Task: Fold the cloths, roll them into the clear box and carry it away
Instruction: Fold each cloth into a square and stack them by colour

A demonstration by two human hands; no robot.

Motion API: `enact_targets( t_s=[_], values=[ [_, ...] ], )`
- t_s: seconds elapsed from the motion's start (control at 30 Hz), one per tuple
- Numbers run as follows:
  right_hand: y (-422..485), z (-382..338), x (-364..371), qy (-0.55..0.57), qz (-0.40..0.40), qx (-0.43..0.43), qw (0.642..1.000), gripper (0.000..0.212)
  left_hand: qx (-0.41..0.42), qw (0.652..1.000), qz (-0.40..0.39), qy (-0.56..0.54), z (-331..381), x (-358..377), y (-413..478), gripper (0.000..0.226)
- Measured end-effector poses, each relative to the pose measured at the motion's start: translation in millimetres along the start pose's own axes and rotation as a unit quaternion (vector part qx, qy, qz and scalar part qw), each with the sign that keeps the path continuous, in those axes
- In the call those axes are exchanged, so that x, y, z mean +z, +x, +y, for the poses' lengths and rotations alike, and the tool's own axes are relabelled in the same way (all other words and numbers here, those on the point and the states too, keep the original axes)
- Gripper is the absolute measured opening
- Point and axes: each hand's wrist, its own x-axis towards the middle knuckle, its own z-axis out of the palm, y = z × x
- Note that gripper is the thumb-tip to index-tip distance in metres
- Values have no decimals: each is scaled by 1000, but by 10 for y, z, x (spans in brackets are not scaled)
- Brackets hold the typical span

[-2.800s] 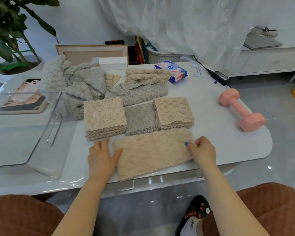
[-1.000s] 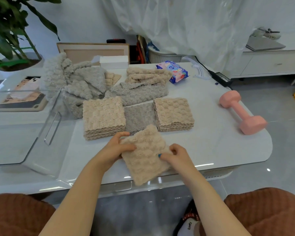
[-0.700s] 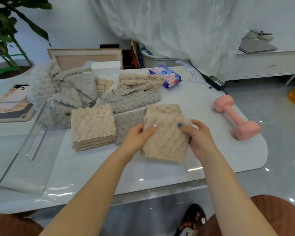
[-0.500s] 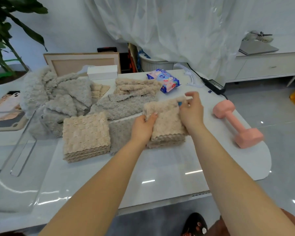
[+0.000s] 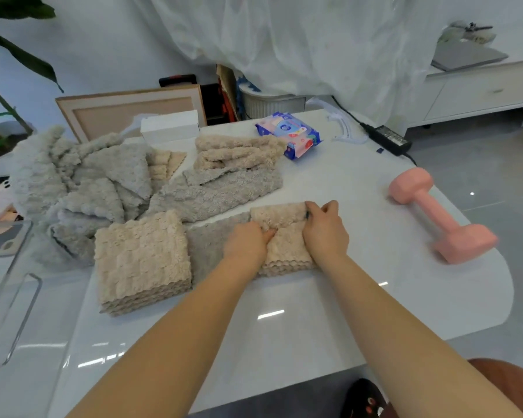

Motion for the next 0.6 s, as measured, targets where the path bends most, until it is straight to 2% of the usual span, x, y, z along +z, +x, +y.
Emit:
enact_targets(
  t_s=[0.1,0.13,0.2,0.27,0.33,0.4,0.43,0.47,0.53,0.6],
  values=[
    [66,6,-139,44,-32,9,998,42,13,996,-43,72,-40,-455,125,48],
    [85,2,-195,53,-31,15,998,44,15,996,-24,85,-98,-645,169,45],
    [75,-35,-272,44,-13,27,999,48,15,987,81,136,-351,-936,279,31],
    [17,-117,-324,-8,44,32,998,50,-36,969,177,166,-715,-1051,387,37],
    [-83,-231,-348,-48,128,5,991,47,-123,973,163,108,-1051,-1079,458,56],
    [-200,-355,-324,-37,185,-52,981,40,-185,976,104,-52,-1252,-1057,517,73],
    [-271,-415,-296,-26,197,-79,977,37,-187,972,92,-105,-1305,-1039,513,76],
    [-337,-456,-259,-21,200,-98,975,36,-166,974,105,-116,-1316,-1015,498,71],
    [-467,-511,-207,-13,186,-118,975,35,-86,972,194,-103,-1271,-1002,435,49],
    [-524,-522,-193,14,147,-125,981,31,-3,954,240,-180,-1109,-1073,360,28]
  ],
)
